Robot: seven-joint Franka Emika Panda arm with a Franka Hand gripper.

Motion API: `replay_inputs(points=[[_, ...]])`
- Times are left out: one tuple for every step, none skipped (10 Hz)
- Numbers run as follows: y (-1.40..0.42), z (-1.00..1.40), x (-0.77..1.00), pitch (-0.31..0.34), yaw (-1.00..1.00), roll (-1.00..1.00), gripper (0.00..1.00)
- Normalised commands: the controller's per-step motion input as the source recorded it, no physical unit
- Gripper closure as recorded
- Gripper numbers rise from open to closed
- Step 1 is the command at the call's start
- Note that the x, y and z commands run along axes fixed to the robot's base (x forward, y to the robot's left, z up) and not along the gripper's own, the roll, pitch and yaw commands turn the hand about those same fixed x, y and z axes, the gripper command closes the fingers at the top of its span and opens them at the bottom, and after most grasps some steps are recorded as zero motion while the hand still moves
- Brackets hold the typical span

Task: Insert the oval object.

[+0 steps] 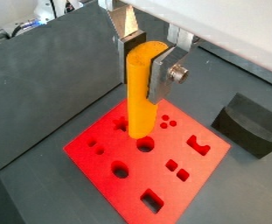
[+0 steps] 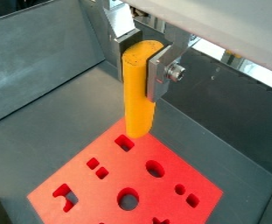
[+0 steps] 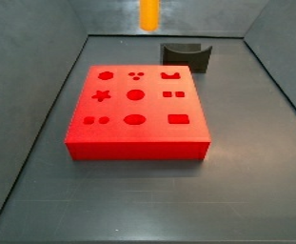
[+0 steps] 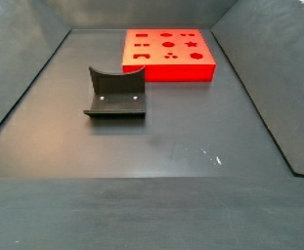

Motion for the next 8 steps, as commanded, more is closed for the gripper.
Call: replay_inputs(points=[[-0.21,-0.32,0.24,-0.06,-0.19,0.04,1.0],[-0.19,-0.56,0.21,-0.144,-0.77,0.06,1.0],[-0.07,-0.49,0.01,-0.237,-0.9,0.0,1.0],[-0.03,-0.46,0.0,-0.249,-0.91,-0.01,1.0],[-0.03,-0.44,0.0,-0.229,-0.94,-0.02,1.0],[0.0,-0.43,0.0,-0.224,-0.94,-0.03,1.0],[-0.01,-0.42,0.0,-0.236,-0.94,-0.02,1.0],[0.0,-0.37,0.0,-0.197,-1.0,-0.04,1.0]])
